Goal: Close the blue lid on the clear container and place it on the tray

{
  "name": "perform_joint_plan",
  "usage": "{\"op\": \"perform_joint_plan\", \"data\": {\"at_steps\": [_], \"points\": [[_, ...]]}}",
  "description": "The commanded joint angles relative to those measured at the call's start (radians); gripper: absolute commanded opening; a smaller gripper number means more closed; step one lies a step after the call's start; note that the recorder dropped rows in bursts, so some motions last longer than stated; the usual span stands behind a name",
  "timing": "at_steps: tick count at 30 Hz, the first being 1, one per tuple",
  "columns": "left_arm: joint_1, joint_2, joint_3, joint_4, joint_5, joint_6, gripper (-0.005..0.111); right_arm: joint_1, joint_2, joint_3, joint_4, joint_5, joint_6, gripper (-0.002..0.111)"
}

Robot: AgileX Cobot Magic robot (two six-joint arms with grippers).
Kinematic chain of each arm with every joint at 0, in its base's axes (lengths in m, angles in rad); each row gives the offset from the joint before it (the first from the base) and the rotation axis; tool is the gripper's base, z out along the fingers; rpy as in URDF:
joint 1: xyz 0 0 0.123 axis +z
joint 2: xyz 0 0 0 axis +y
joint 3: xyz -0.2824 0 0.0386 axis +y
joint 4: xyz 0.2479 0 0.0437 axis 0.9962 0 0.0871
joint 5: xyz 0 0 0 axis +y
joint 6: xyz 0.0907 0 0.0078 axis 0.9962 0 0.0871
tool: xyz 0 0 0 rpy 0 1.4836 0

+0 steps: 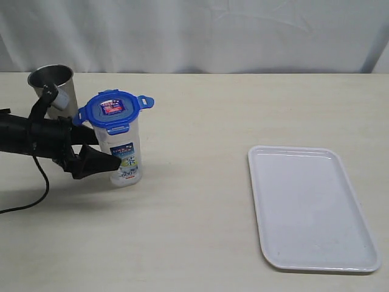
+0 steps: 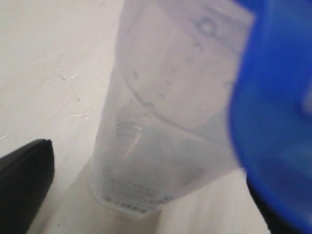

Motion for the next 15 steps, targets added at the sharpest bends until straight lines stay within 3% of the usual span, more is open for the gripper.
{"op": "perform_joint_plan", "data": {"at_steps": [1,7,15], "points": [[-0.022,0.002,-0.022,-0.007,0.026,0.023,0.101,0.002,-0.004,0.004,-0.003,-0.003,0.000,0.004],[-0.091,0.006,-0.031,-0.013,-0.063,0.023,0.101,0.002,-0.004,0.004,-0.003,-0.003,0.000,0.004],[-0.093,0.006,-0.031,-0.023,-0.067,0.023,0.101,0.002,-0.004,0.004,-0.003,-0.003,0.000,0.004]]}}
